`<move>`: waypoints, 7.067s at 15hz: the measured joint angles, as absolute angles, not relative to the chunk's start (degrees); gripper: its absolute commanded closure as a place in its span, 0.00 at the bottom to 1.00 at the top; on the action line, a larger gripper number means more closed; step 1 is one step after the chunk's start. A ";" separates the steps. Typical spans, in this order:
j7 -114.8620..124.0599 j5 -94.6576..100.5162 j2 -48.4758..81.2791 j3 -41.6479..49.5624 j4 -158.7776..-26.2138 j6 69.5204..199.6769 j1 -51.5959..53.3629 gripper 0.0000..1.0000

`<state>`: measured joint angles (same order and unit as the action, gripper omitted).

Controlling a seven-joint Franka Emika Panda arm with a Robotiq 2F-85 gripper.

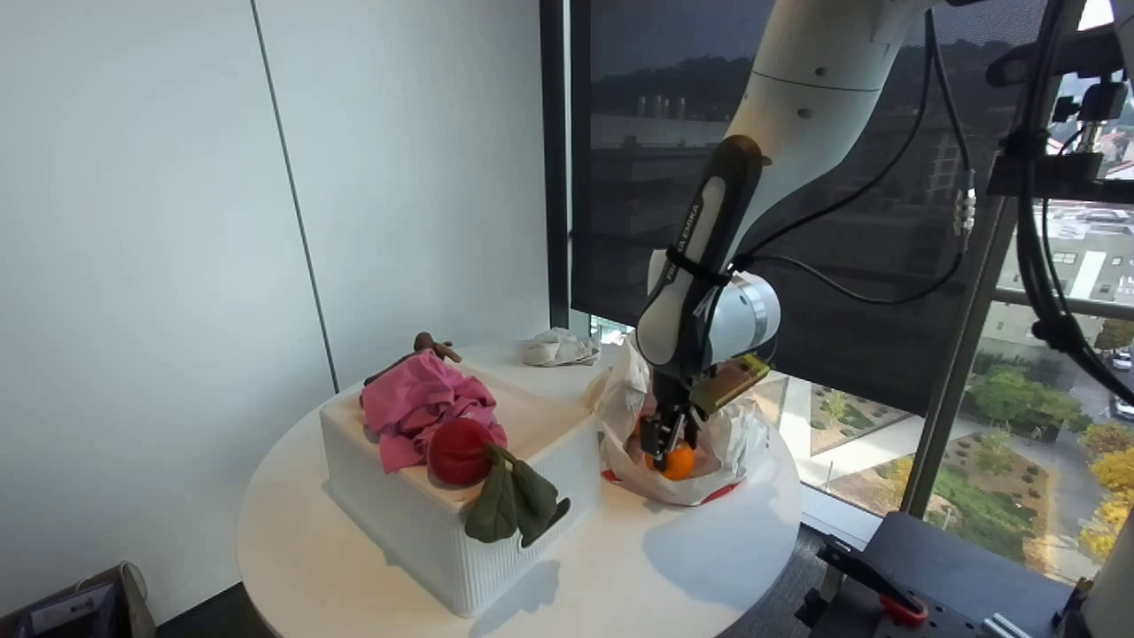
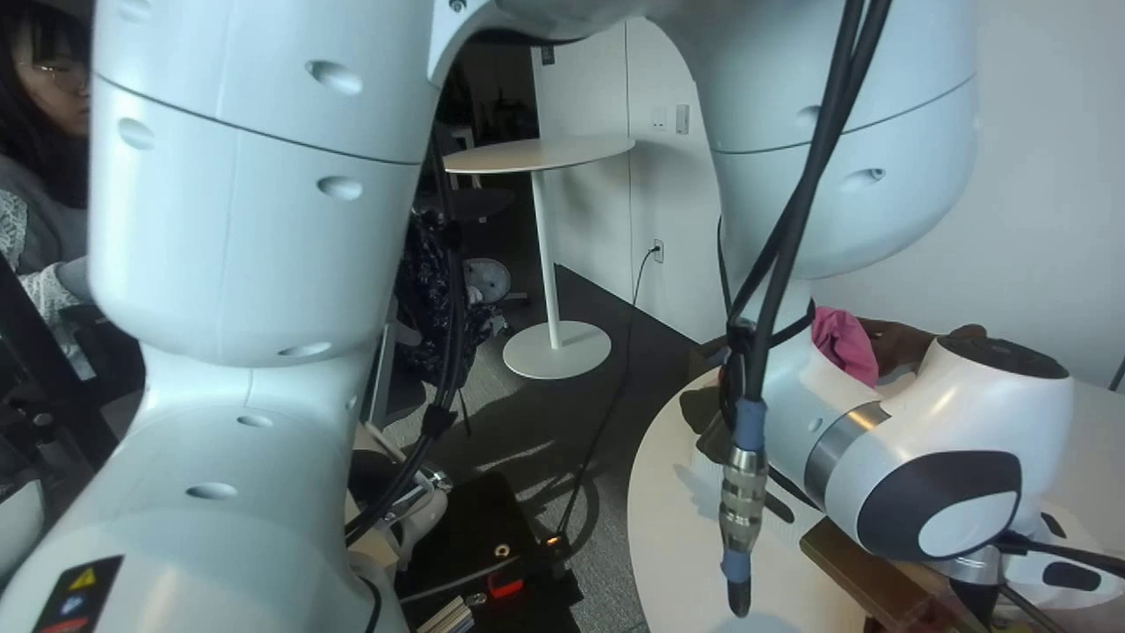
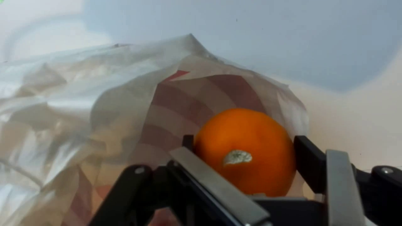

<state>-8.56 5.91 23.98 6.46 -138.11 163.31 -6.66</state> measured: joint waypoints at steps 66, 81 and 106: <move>-14.85 29.23 29.70 11.96 -128.39 165.75 -3.07 0.00; -40.94 26.99 39.41 1.57 -115.92 164.56 -14.84 0.00; -34.23 30.67 38.32 13.49 -107.38 141.23 -2.14 0.77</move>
<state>-34.23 30.67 38.32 13.49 -107.38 141.23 -2.14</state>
